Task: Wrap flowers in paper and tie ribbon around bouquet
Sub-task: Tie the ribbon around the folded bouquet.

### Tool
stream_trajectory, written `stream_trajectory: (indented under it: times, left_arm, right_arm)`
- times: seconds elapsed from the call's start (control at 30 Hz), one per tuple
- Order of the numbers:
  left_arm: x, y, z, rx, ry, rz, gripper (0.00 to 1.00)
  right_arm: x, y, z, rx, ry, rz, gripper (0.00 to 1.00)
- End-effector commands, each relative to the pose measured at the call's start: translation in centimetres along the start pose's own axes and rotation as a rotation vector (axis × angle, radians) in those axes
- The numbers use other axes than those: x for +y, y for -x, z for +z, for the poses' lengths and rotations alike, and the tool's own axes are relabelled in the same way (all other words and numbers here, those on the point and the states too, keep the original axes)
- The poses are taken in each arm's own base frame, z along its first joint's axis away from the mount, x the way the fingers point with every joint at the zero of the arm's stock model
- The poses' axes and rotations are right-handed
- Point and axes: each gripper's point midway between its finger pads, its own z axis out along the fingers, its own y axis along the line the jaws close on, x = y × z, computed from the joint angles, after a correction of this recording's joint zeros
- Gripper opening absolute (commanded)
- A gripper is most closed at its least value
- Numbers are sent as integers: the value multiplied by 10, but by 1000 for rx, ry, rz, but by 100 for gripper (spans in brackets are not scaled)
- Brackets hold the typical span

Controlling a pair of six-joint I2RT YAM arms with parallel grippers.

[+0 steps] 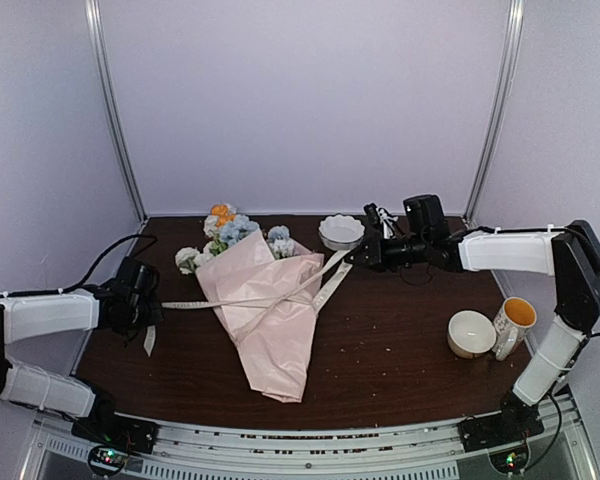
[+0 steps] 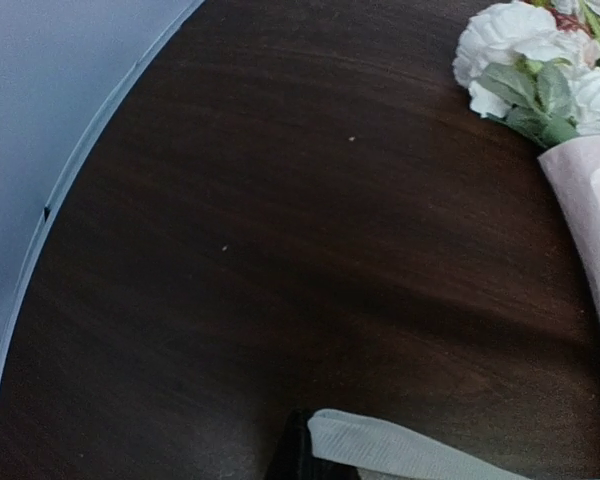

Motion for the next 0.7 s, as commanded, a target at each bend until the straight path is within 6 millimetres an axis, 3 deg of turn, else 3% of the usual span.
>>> stream_trajectory:
  times: [0.0,0.23,0.43,0.47,0.53,0.6,0.67]
  left_arm:
    - [18,-5,1,-4,17,-155,0]
    - [39,-7,1,-10,56,-207,0]
    - [45,-5,-1,-28,74,-198,0]
    - [45,-4,-2,-29,73,-196,0]
    - [43,-3,-1,-28,64,-188,0]
    - [40,0,-1,-30,55,-183,0]
    - [38,2,0,-34,51,-179,0]
  right_arm:
    - [-13,18,-18,-93,35,104,0]
    - [-61,30,-46,-186,8,274,0]
    - [-60,4,-45,-35,-107,256,0]
    - [-49,1,-45,-2,-71,257,0]
    - [-3,-1,-44,56,58,197,0]
    - [45,-15,-42,145,75,21,0]
    - [98,-42,-42,265,137,-189,0]
